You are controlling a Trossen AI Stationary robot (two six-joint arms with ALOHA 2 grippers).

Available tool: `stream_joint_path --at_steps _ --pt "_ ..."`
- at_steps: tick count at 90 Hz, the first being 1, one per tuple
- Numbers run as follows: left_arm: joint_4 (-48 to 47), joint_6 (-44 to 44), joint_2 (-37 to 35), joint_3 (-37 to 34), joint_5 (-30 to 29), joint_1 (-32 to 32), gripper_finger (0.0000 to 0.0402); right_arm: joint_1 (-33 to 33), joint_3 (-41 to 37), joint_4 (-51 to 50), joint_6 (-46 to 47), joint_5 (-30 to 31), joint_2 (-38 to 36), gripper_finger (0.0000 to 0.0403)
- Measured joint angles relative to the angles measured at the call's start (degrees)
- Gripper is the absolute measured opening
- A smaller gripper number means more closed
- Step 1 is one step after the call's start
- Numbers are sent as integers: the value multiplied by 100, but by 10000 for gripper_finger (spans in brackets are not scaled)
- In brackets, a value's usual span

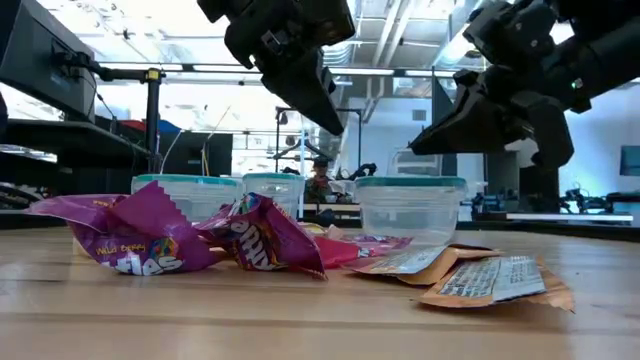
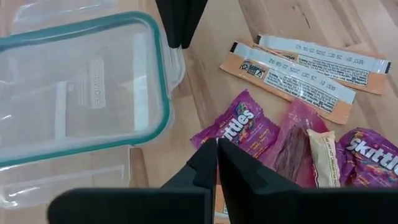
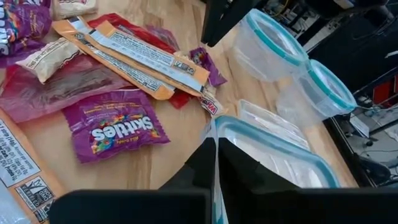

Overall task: Sort candy
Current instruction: Remove the rectangular transparent bin's lid

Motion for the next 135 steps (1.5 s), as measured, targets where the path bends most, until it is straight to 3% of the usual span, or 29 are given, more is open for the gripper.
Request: stream_joint_path --at_steps 33,86,103,135 --pt "-1 91 0 2 2 10 0 -7 0 -17 118 0 -143 0" --pt "-135 179 -424 7 -52 42 0 -199 9 -1798 820 22 -2227 0" --pt "-106 300 -551 7 -182 60 0 -201 201 -2867 924 39 -2777 0" --pt "-166 433 -959 12 -386 237 0 -299 1538 -5631 1504 165 -3259 0"
